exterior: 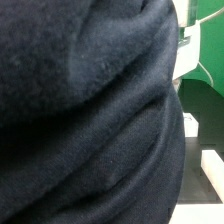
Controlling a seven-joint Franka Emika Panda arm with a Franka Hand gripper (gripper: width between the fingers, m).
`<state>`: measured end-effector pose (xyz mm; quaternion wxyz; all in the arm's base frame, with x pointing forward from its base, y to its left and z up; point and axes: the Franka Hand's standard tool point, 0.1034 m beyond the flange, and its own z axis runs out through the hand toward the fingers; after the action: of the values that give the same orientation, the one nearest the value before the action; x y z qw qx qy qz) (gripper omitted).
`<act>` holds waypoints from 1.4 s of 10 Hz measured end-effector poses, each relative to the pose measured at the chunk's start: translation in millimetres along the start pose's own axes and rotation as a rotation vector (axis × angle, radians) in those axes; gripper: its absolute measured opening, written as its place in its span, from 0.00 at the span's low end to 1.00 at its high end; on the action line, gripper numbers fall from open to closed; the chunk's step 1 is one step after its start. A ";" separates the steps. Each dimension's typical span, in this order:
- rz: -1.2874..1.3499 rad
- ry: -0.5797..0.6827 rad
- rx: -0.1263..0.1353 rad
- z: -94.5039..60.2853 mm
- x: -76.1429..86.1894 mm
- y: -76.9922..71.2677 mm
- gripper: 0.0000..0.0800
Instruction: Assemble one leg
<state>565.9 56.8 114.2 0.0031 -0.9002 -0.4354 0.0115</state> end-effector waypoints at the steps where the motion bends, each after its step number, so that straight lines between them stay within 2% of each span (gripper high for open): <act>1: 0.000 -0.001 0.002 1.4 -0.4 -0.3 0.81; 14: 0.000 -0.003 0.004 2.7 -0.7 -0.7 0.81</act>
Offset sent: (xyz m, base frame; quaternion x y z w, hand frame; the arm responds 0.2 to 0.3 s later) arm 0.0000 0.0000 0.0000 0.0000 0.0000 0.0000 1.0000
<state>564.8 56.7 111.5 0.0043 -0.9002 -0.4352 0.0136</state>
